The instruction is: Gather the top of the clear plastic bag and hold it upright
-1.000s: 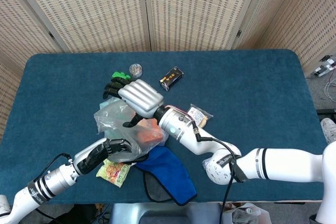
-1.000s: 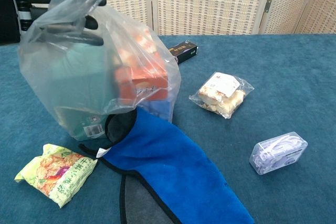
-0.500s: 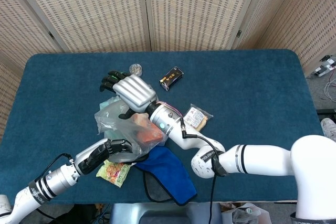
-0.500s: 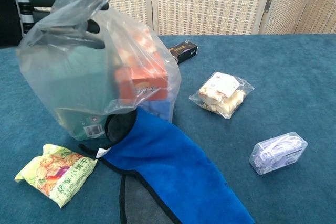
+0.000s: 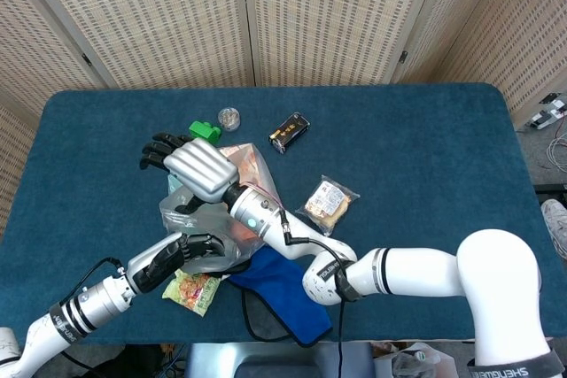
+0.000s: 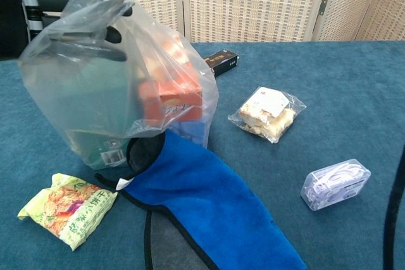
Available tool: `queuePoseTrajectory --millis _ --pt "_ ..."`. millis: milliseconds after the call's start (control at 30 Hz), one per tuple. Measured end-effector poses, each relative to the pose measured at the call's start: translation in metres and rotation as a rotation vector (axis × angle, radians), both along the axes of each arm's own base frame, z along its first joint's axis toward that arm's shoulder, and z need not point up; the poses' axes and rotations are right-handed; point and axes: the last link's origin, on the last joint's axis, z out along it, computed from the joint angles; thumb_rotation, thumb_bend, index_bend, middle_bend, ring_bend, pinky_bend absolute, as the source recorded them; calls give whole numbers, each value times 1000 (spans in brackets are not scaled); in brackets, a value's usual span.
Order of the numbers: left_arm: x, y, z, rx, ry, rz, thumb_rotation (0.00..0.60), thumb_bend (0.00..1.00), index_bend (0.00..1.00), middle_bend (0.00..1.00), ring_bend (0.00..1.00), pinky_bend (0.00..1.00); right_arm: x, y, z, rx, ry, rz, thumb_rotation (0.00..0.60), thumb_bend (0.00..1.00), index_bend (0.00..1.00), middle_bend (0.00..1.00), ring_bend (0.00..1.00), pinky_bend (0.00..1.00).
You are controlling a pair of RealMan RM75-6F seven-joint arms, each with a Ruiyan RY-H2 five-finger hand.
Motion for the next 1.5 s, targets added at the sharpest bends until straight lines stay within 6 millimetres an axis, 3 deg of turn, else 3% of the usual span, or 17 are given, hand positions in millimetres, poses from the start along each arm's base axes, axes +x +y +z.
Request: queuePoseTrajectory --millis 333,667,767,967,1233,1500 --pt "-3 0 1 -2 0 7 76 88 384 309 296 163 -13 3 6 62 70 -23 600 0 297 182 81 250" --pt "-3 -1 2 2 -5 9 78 88 384 314 296 162 -17 0 3 127 206 -35 600 3 297 150 33 169" --pt "-3 -1 3 3 -7 11 78 88 384 314 296 162 -17 -2 3 118 210 -42 600 60 309 162 31 169" --pt "-2 -1 2 0 -11 9 78 88 384 314 296 162 -17 -4 1 109 217 -53 600 175 429 255 37 169" --pt "-3 -1 3 3 -10 15 79 88 384 314 296 162 -13 -2 -1 85 144 -45 600 285 641 425 174 170" --pt "-5 -1 3 2 -10 18 78 88 384 314 296 162 -24 -9 8 35 74 -72 600 352 683 459 208 171"
